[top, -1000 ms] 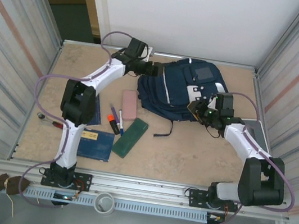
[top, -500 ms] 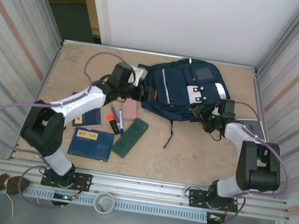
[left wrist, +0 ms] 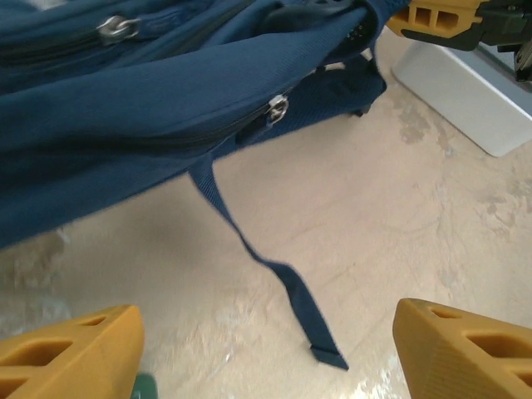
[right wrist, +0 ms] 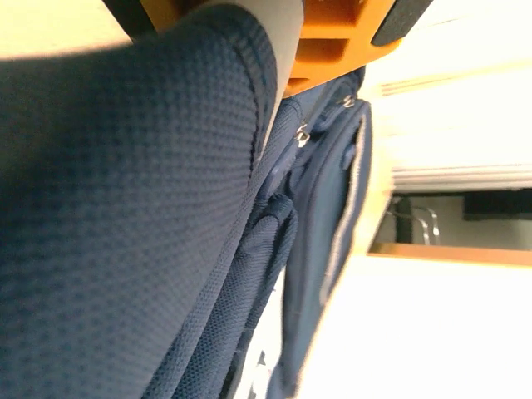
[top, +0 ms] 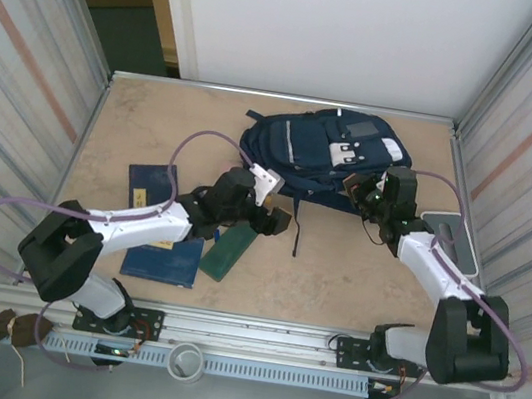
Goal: Pack the student bag
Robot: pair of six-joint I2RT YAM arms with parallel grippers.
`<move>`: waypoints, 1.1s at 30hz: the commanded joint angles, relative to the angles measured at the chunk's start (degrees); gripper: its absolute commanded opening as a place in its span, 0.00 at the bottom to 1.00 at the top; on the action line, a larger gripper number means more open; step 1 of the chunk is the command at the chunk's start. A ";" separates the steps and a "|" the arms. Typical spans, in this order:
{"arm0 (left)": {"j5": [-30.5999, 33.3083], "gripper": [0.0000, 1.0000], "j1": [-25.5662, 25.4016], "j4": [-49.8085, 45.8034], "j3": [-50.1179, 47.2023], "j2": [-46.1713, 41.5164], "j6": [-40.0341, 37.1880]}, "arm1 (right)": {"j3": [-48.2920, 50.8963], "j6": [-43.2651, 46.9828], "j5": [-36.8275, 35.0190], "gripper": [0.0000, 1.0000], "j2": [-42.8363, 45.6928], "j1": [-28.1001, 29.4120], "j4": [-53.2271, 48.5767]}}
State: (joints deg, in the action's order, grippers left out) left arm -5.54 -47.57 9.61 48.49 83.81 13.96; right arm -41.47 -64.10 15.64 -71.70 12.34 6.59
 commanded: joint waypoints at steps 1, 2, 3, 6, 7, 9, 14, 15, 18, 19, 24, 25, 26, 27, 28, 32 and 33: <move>9.17 0.74 -1.75 4.92 0.23 -0.67 -4.48 | -3.48 -2.27 -3.68 0.00 3.49 2.01 2.67; 10.08 0.72 -2.08 5.10 1.08 0.19 -4.46 | -3.90 -2.34 -3.69 0.00 3.58 2.37 2.47; 10.72 0.70 -2.61 5.52 1.73 1.05 -4.69 | -4.26 -2.42 -3.69 0.00 3.51 2.66 2.46; 12.87 0.64 -4.59 7.37 4.00 4.26 -6.13 | -5.04 -2.44 -3.62 0.00 3.17 3.45 2.68; 13.70 0.63 -5.23 8.33 4.63 5.57 -6.59 | -5.32 -2.44 -3.47 0.00 3.07 3.57 2.73; 15.14 0.60 -6.02 9.90 5.59 7.69 -6.14 | -5.72 -2.44 -3.25 0.00 2.95 3.80 2.73; 17.20 0.53 -6.35 12.96 8.02 12.44 -4.11 | -6.08 -2.44 -3.16 0.00 2.80 3.92 2.81; 17.77 0.53 -6.46 13.48 8.55 13.46 -4.03 | -6.13 -2.44 -3.07 0.00 2.80 3.92 2.90; 19.45 0.51 -6.47 13.66 10.80 16.26 -4.36 | -6.20 -2.44 -2.99 0.00 2.68 3.92 3.07; 20.12 0.50 -6.51 13.77 11.48 17.22 -4.33 | -6.21 -2.44 -2.90 0.00 2.62 3.97 3.15; 21.32 0.44 -6.50 13.84 15.07 20.32 -4.27 | -5.78 -2.44 -2.76 0.00 2.36 4.00 3.08; 22.20 0.41 -6.55 13.37 15.87 20.82 -4.13 | -5.49 -2.44 -2.72 0.00 2.35 4.01 2.99; 22.89 0.40 -6.52 13.25 16.32 21.18 -4.11 | -5.31 -2.44 -2.72 0.00 2.44 4.01 2.90; 23.80 0.38 -6.55 13.16 16.61 21.47 -3.99 | -5.20 -2.44 -2.72 0.00 2.44 4.01 2.71; 24.48 0.36 -6.44 13.28 16.78 21.70 -3.77 | -5.15 -2.33 -2.88 0.00 2.40 3.99 2.23; 25.77 0.27 -6.31 12.55 17.74 22.24 -3.70 | -4.68 -1.05 -3.48 0.00 2.60 3.82 1.01; 26.17 0.21 -6.28 12.12 18.00 22.36 -3.56 | -4.38 -0.85 -3.51 0.00 2.62 3.72 0.93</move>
State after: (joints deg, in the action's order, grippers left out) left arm 17.12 -53.80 20.86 63.88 105.25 10.24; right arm -44.25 -65.58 12.60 -70.13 15.53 4.93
